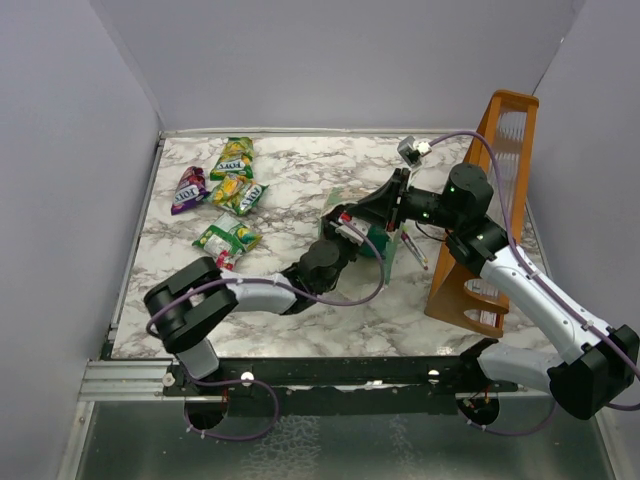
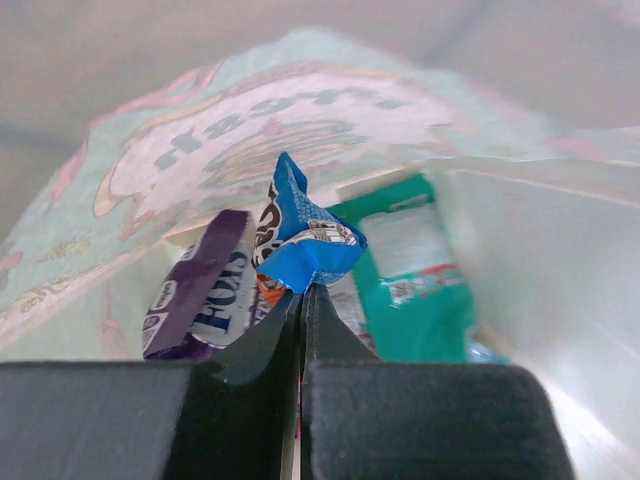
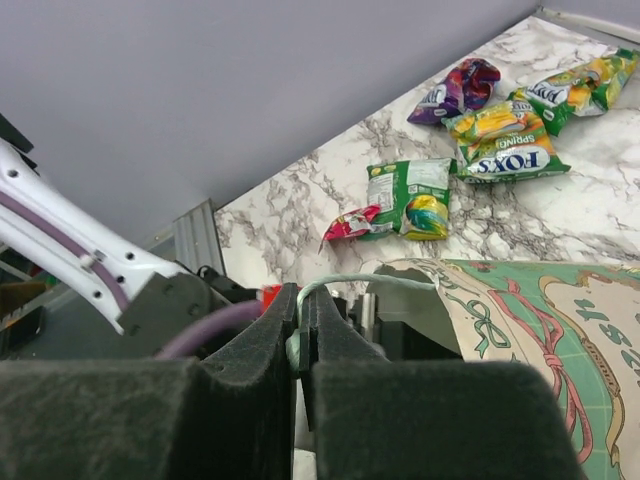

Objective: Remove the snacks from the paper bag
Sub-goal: Take out the snack from the paper bag.

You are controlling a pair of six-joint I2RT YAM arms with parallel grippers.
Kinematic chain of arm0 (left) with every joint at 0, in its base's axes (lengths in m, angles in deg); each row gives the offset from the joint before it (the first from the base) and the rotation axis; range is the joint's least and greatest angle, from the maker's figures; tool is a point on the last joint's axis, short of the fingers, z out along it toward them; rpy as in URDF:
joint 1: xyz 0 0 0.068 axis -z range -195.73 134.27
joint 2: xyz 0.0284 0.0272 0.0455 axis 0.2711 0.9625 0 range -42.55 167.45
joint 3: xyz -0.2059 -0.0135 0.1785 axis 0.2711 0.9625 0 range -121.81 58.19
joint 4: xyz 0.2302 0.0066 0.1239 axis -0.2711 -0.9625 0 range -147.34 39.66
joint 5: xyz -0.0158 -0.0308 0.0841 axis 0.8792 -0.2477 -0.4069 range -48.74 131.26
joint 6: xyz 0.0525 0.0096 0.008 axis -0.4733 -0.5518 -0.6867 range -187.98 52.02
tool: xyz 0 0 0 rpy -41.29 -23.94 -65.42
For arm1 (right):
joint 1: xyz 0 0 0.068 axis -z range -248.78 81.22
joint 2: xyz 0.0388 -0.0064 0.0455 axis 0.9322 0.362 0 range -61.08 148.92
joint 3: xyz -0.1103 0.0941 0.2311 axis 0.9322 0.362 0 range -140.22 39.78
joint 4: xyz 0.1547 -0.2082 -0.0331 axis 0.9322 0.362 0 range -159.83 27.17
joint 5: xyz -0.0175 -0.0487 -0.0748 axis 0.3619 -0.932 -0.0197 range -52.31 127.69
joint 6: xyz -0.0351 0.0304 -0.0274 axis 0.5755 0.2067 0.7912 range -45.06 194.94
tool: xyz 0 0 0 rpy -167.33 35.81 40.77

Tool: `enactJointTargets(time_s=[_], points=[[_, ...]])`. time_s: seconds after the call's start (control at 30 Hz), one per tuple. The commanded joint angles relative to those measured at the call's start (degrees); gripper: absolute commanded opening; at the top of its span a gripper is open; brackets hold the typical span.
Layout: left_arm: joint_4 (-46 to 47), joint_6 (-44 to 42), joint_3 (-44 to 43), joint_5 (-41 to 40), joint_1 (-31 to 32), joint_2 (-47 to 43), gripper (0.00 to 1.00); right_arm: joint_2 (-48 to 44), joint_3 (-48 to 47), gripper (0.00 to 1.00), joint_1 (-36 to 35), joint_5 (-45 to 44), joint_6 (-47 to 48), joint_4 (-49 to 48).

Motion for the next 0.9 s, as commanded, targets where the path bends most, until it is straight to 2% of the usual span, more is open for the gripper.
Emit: enactJointTargets(time_s=[0.0, 0.27, 0.33, 0.5, 0.6, 0.73, 0.87], points=[[-12.6, 7.6, 2.0, 16.8, 0.1, -10.3, 0.00, -0.9, -0.8, 0.02, -0.4, -1.7, 1.2, -1.4], [-33.8, 16.3, 7.1, 38.6, 0.2, -28.6, 0.00, -0.7, 0.9, 0.01, -0.4, -3.6, 1.9, -2.4], [-39.6, 17.5, 7.7, 41.4, 0.3, -33.3, 0.00, -0.5, 1.0, 0.01, -0.4, -3.8, 2.0, -2.4], [-53.8, 17.6, 6.6, 41.6, 0.3, -47.0, 0.00, -0.4, 1.5, 0.01, -0.4, -4.2, 2.3, -2.7], [-62.3, 14.5, 3.7, 40.1, 0.3, -54.0, 0.00, -0.2, 1.4, 0.01, -0.4, -4.3, 2.5, -2.6], [-71.7, 9.6, -1.9, 35.4, 0.3, -61.1, 0.00, -0.1, 1.1, 0.01, -0.4, -4.2, 2.8, -2.3], [-75.3, 6.9, -6.4, 27.5, 0.3, -65.6, 0.00, -0.2, 1.2, 0.01, -0.4, -4.2, 2.6, -2.2]])
